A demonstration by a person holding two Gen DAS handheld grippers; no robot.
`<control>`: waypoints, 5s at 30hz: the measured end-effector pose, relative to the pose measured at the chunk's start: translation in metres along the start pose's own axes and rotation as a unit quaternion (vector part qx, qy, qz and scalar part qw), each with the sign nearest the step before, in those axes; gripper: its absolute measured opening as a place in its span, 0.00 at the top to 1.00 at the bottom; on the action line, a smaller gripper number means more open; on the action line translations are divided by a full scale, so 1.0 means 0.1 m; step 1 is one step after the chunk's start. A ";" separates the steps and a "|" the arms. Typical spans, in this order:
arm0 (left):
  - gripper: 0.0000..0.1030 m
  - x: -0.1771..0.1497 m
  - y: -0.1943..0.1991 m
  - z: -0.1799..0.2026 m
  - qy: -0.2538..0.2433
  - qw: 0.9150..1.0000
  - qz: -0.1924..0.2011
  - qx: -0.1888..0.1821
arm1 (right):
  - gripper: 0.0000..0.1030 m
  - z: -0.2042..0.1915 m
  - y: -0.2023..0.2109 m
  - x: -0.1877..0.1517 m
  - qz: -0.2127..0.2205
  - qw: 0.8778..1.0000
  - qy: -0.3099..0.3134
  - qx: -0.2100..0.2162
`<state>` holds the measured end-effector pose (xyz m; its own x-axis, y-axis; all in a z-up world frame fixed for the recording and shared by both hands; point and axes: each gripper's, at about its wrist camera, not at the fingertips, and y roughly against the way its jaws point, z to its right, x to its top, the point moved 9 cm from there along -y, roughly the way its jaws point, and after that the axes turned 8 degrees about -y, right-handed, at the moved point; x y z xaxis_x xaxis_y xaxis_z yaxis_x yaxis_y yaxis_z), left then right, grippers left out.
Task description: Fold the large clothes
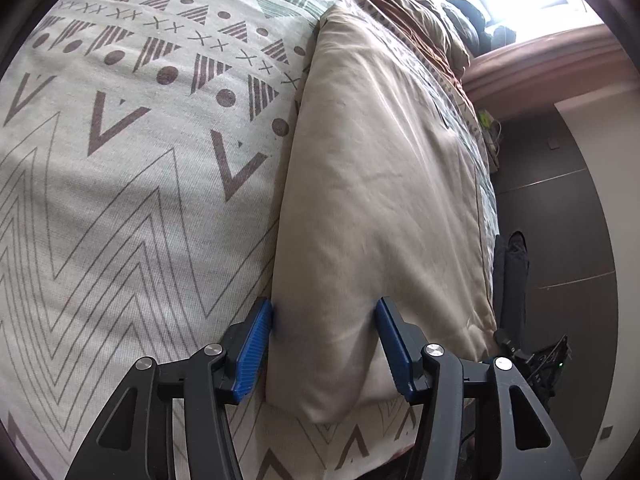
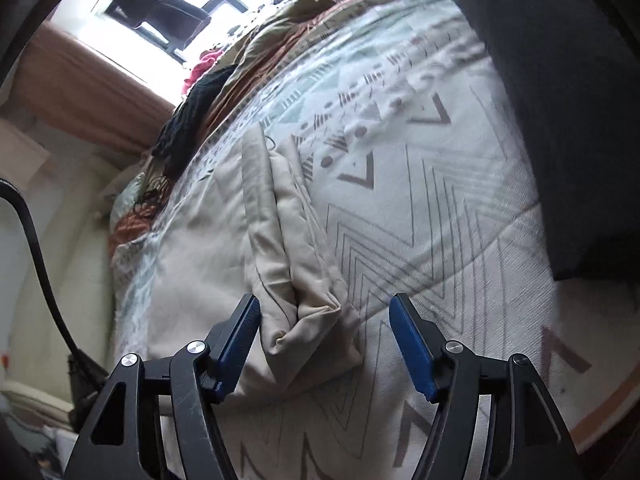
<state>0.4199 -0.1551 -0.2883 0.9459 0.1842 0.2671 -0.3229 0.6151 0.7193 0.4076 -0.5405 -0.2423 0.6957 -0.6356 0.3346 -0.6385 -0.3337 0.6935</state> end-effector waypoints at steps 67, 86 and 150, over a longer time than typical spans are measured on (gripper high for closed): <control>0.54 -0.61 1.46 -0.91 -0.036 0.990 0.023 0.133 | 0.53 -0.77 0.06 -1.68 -0.114 0.990 0.063 0.057; 0.54 0.11 1.40 -1.02 -0.027 0.991 0.041 0.128 | 0.53 -1.20 -0.36 -1.12 -0.128 0.986 0.076 0.071; 0.47 1.16 0.64 -1.17 -0.008 0.992 0.012 0.129 | 0.36 -1.55 -1.80 -0.55 -0.292 0.945 0.025 0.147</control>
<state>0.5126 -0.0050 -0.2862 0.9379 0.1828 0.2948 -0.3446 0.3939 0.8521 0.5356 -0.3378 -0.2863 0.9674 -0.2529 -0.0150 -0.2005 -0.8004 0.5650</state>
